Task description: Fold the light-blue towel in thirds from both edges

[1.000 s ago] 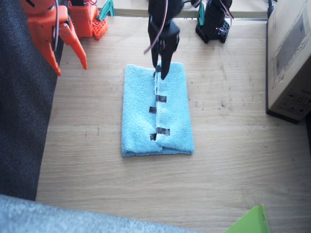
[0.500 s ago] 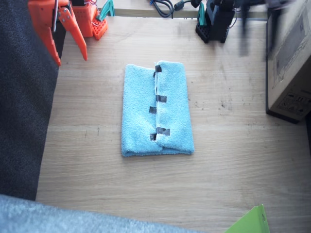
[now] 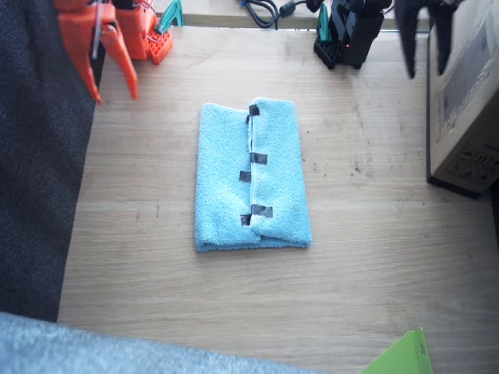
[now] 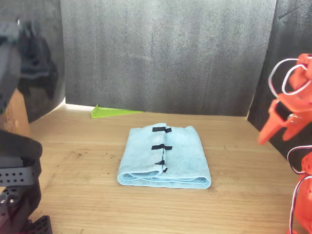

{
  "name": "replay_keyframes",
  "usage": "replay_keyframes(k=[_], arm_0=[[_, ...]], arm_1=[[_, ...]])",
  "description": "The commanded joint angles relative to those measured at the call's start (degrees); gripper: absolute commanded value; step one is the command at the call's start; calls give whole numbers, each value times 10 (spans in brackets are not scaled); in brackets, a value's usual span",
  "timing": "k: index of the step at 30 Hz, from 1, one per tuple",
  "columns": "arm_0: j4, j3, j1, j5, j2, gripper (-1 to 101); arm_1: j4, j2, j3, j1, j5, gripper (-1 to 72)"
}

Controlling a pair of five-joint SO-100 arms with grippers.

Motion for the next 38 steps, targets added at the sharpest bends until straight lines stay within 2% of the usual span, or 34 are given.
replay_keyframes(k=[1,2,4,6,10,14,19,26,33,38], arm_0=[[-35,85,11,11,58,131],[-46,105,11,6,69,99],[-62,143,8,2,95,16],[-78,184,5,-1,134,-3],[-110,259,4,-4,204,-3],[-122,345,-23,-11,287,-3],[-109,361,-10,-19,336,-4],[-93,416,-8,-33,439,-4],[-99,418,-1,-45,439,-4],[-102,419,0,-45,439,-3]], arm_1=[[-42,64,49,-37,-16,217],[-61,73,72,-48,-18,179],[-98,77,117,-54,-20,21],[-140,104,174,-49,-25,0],[-143,269,272,-18,12,0],[-91,449,330,-4,33,1],[-51,548,369,12,42,10],[-51,547,369,7,77,21],[-54,547,369,-18,111,28],[-59,546,370,-54,156,82]])
